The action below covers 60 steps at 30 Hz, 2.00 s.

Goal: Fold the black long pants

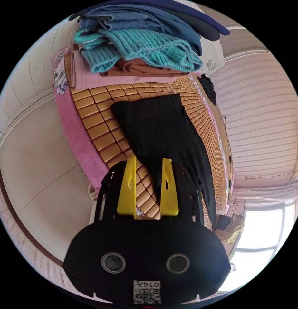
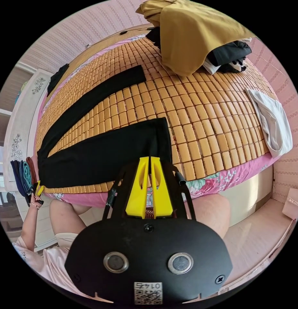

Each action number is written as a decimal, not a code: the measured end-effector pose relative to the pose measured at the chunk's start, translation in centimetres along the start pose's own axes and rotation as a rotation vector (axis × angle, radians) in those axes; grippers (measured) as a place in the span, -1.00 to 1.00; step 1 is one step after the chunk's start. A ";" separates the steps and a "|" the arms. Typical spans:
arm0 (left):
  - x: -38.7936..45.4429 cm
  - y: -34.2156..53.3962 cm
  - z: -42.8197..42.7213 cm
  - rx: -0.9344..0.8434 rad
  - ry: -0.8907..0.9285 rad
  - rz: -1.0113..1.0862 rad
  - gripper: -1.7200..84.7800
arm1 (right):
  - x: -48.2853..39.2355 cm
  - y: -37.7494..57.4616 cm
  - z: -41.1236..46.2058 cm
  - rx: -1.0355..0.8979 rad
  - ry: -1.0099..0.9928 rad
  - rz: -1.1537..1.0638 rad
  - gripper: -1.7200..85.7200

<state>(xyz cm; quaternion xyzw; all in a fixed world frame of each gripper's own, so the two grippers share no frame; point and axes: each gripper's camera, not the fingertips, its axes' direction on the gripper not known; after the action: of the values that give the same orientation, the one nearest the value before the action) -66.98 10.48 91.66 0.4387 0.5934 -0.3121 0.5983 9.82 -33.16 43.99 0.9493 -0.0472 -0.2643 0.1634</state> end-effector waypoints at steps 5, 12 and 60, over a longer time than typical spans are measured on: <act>1.5 -0.6 0.6 -0.029 -0.064 0.056 -0.95 | -0.1 0.0 -3.1 0.081 -0.048 -0.034 -0.95; 3.0 1.2 -3.1 0.079 0.042 0.154 -0.98 | -0.6 -1.1 -6.8 0.165 -0.102 -0.112 -0.96; 47.1 45.3 17.3 -0.451 -0.421 1.234 -0.98 | -6.2 -3.9 -13.6 -0.109 0.548 -0.113 -0.86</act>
<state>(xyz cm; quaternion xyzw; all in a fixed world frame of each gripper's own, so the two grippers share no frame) -14.14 20.96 50.75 0.4913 0.1566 0.1382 0.8456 11.56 -24.54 56.62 0.9763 0.0661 -0.0087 0.2058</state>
